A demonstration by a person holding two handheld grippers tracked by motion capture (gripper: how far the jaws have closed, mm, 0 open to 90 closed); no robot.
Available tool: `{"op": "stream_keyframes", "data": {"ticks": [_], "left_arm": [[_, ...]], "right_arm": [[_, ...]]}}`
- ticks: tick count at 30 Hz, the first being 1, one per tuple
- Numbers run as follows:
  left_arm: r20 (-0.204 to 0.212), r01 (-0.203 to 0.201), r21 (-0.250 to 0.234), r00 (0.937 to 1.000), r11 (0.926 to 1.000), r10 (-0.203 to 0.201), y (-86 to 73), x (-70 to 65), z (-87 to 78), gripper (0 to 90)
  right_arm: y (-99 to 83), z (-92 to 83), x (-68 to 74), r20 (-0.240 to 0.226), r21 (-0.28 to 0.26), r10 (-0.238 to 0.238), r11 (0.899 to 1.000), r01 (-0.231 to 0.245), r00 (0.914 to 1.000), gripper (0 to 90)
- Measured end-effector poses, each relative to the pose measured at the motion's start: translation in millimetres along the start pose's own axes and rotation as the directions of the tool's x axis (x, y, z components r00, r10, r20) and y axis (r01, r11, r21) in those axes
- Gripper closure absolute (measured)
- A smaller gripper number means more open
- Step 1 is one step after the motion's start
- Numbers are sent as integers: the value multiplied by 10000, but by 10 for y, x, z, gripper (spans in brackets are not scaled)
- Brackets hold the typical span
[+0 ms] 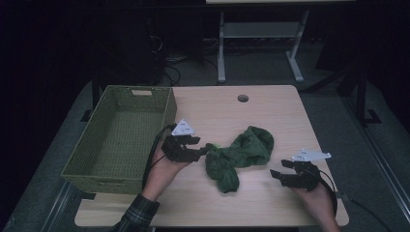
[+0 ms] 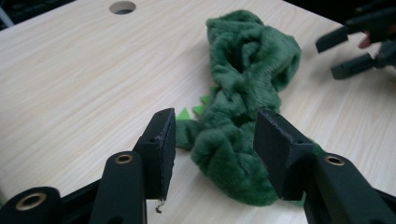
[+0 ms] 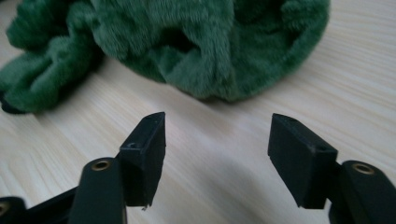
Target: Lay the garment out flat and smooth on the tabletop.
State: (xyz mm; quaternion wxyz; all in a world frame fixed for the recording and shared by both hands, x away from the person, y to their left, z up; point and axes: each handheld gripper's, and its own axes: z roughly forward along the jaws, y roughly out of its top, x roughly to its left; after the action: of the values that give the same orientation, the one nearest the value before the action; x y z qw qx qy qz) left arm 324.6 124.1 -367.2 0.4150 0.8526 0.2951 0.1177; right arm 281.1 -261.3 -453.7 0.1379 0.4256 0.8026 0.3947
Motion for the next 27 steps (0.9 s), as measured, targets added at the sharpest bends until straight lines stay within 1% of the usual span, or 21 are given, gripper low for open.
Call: {"op": "stream_keyframes", "data": {"ticks": [5, 6, 7, 9, 11, 13, 17, 18, 19, 20, 21, 22, 24, 25, 27], "left_arm": [[158, -206, 77, 9997, 9998, 205, -12, -36, 94, 482], [184, -176, 77, 9997, 9998, 175, -13, -47, 126, 482], [231, -253, 154, 9994, 9996, 249, -13, -50, 159, 482], [267, -423, 333, 9988, 9985, 414, -14, -48, 234, 487], [298, -502, 409, 9984, 9979, 490, -11, -38, 315, 499], [349, -496, 604, 9983, 9969, 475, -12, -27, 410, 502], [523, -675, 1160, 9967, 9910, 618, -45, -21, 581, 503], [539, -734, 1297, 9963, 9888, 669, -58, -18, 614, 520], [562, -751, 1459, 9961, 9864, 675, -70, -16, 639, 552], [612, -722, 1549, 9961, 9853, 634, -83, -14, 660, 593], [712, -694, 1685, 9958, 9833, 581, -93, -13, 674, 654], [673, -673, 1785, 9962, 9816, 560, -103, -19, 690, 721], [697, -777, 1954, 9954, 9777, 652, -112, -16, 701, 804], [739, -765, 1962, 9953, 9776, 630, -113, -15, 701, 834], [816, -731, 1971, 9950, 9776, 579, -113, -26, 682, 855]], "right_arm": [[113, 109, -19, -267, -53, -7, 10000, 6, 9996, 458], [127, 127, -21, -277, -92, 2, 10000, -5, 9996, 474], [139, 150, -29, -326, -126, -6, 9999, 2, 9995, 487], [165, 191, -36, -433, 16, 103, 9999, -102, 9990, 499], [188, 223, -39, -471, 2, 56, 10000, -56, 9989, 518], [210, 255, -36, -502, 22, -26, 10000, 27, 9987, 529], [248, 308, -21, -558, 116, -86, 9999, 93, 9984, 560], [255, 315, -20, -539, 119, -106, 9999, 112, 9985, 584], [258, 318, -19, -562, 100, -76, 9999, 82, 9984, 614], [262, 325, -28, -568, 49, -165, 9998, 168, 9982, 641], [265, 330, -31, -549, 59, -166, 9998, 169, 9984, 676], [268, 332, -33, -550, 71, -128, 9999, 132, 9984, 719], [273, 328, -42, -555, 17, -136, 9999, 137, 9984, 770], [278, 330, -51, -602, -12, -139, 9999, 138, 9981, 794], [289, 325, -60, -629, 40, -76, 10000, 79, 9980, 814]]}}
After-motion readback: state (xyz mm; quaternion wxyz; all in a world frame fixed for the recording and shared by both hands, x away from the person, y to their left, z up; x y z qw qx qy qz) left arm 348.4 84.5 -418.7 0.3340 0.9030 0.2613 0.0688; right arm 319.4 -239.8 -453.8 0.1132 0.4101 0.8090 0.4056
